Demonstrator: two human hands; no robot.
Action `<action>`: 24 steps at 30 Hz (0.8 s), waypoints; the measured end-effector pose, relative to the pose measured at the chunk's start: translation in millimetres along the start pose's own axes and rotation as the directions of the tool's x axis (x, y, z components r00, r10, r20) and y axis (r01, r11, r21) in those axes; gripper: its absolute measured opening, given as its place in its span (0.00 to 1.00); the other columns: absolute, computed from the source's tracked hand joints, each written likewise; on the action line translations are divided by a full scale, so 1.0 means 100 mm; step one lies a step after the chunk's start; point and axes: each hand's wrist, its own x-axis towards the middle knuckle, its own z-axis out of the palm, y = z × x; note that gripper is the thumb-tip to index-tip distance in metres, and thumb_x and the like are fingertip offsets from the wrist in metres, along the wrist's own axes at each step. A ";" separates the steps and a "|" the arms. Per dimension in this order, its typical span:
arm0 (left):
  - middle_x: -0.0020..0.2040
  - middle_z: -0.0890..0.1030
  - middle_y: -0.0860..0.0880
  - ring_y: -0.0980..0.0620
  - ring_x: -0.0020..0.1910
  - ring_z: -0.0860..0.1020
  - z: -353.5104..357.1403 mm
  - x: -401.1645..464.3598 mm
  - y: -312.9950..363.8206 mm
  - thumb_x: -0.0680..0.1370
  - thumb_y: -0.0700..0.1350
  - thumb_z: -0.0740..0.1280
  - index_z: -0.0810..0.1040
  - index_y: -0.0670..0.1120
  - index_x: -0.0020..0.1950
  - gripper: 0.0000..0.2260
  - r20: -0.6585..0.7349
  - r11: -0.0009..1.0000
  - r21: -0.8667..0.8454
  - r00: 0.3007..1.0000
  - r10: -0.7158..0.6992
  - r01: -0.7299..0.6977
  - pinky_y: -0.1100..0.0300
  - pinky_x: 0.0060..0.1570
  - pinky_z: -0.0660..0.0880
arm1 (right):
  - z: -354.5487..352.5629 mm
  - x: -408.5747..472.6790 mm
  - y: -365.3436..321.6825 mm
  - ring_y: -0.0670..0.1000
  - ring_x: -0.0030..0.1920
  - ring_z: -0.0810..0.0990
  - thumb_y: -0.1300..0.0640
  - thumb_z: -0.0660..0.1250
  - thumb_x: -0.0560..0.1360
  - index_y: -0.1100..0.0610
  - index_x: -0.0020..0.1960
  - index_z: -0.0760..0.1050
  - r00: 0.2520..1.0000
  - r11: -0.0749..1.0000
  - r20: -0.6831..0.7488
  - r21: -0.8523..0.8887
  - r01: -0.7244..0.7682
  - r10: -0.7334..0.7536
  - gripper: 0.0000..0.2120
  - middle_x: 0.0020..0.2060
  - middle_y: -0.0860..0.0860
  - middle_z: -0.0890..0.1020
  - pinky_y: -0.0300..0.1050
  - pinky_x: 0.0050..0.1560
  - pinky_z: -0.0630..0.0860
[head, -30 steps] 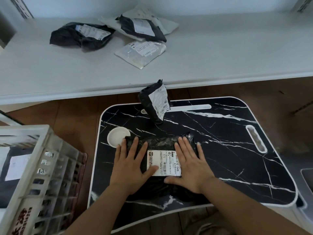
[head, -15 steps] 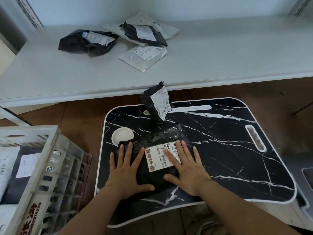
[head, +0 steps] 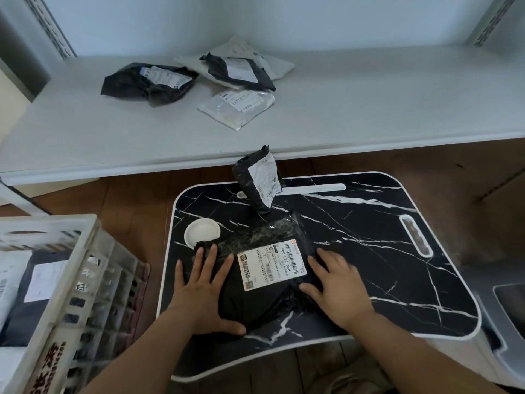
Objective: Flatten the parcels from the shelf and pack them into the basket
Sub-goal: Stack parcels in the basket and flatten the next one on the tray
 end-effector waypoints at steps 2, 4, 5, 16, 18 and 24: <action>0.72 0.22 0.47 0.43 0.70 0.23 0.00 -0.06 0.04 0.42 0.82 0.46 0.20 0.58 0.66 0.63 0.002 1.000 0.009 1.000 -0.015 0.015 0.35 0.69 0.32 | -0.04 0.00 -0.08 0.52 0.72 0.60 0.34 0.57 0.76 0.49 0.75 0.61 0.998 0.997 0.028 0.035 -0.062 0.061 0.33 0.72 0.50 0.63 0.49 0.68 0.65; 0.74 0.27 0.46 0.42 0.73 0.28 0.00 -0.13 0.09 0.42 0.82 0.45 0.24 0.57 0.71 0.65 -0.017 1.000 0.009 1.000 -0.026 0.026 0.37 0.71 0.36 | -0.09 0.02 -0.14 0.52 0.67 0.66 0.42 0.71 0.72 0.52 0.74 0.61 0.976 0.953 0.060 0.212 -0.218 0.209 0.36 0.67 0.51 0.66 0.47 0.64 0.69; 0.77 0.32 0.46 0.42 0.75 0.33 -0.02 -0.15 0.12 0.42 0.82 0.44 0.30 0.57 0.75 0.65 -0.040 0.999 -0.007 0.999 -0.033 0.033 0.38 0.72 0.40 | -0.12 0.04 -0.14 0.53 0.64 0.70 0.45 0.75 0.69 0.54 0.72 0.63 0.948 0.891 0.086 0.324 -0.317 0.306 0.38 0.64 0.53 0.68 0.46 0.62 0.71; 0.71 0.65 0.48 0.47 0.69 0.65 -0.32 -0.28 0.07 0.61 0.63 0.76 0.54 0.52 0.77 0.51 -0.245 0.860 -0.510 0.954 -0.172 0.024 0.48 0.68 0.64 | -0.63 -0.05 -0.12 0.57 0.41 0.80 0.73 0.67 0.71 0.62 0.50 0.78 0.923 0.208 0.369 0.900 -0.384 0.111 0.11 0.44 0.60 0.83 0.47 0.40 0.78; 0.69 0.69 0.48 0.47 0.68 0.68 -0.39 -0.32 0.05 0.61 0.65 0.76 0.55 0.51 0.77 0.51 -0.213 0.849 -0.523 0.953 -0.217 0.076 0.49 0.67 0.65 | -0.81 -0.06 -0.15 0.59 0.42 0.80 0.73 0.67 0.71 0.61 0.49 0.78 0.930 0.196 0.364 0.909 -0.368 0.060 0.11 0.44 0.61 0.83 0.51 0.43 0.77; 0.48 0.82 0.48 0.50 0.51 0.80 -0.64 -0.61 -0.32 0.69 0.48 0.77 0.79 0.48 0.46 0.10 -0.184 0.569 -0.822 0.959 -0.214 -0.030 0.59 0.53 0.75 | -1.31 0.10 -0.58 0.55 0.35 0.84 0.72 0.70 0.66 0.61 0.50 0.79 0.966 0.061 0.258 0.964 -0.258 0.019 0.14 0.43 0.60 0.84 0.47 0.36 0.82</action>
